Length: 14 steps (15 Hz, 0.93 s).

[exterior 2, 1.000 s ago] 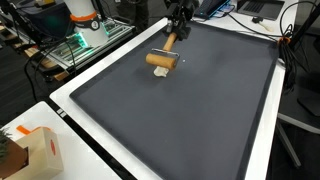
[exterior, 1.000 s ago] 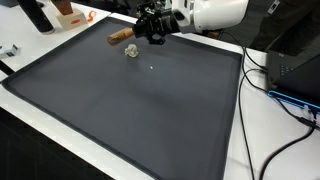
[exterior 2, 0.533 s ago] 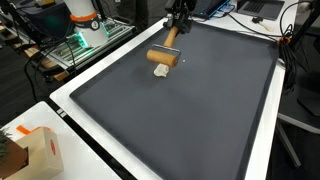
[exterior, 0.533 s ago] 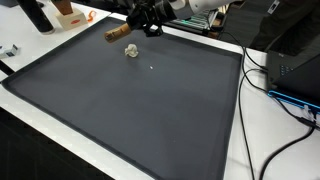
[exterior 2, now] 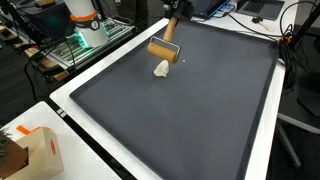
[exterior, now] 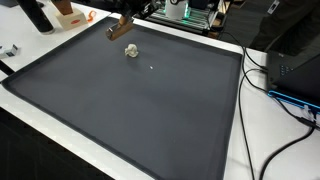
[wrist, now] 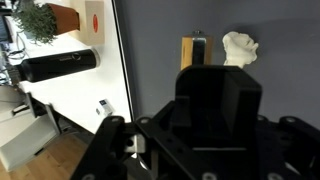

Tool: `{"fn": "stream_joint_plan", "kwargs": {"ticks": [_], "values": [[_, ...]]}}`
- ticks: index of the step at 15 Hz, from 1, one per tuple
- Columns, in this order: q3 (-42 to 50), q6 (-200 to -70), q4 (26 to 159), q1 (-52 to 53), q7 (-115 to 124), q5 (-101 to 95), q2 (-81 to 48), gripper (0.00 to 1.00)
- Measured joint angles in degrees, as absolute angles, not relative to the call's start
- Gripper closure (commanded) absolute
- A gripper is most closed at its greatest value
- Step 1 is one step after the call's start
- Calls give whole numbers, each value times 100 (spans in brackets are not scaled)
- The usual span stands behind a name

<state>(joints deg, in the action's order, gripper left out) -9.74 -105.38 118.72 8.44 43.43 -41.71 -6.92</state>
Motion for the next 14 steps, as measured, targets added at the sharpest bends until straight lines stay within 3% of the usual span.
{"fn": "stream_joint_plan", "kwargs": {"ticks": [13, 14], "values": [[-278, -10930, 11995, 309, -113, -1704, 375, 79], [-253, -10930, 11995, 302, -394, -1565, 411, 54]]}}
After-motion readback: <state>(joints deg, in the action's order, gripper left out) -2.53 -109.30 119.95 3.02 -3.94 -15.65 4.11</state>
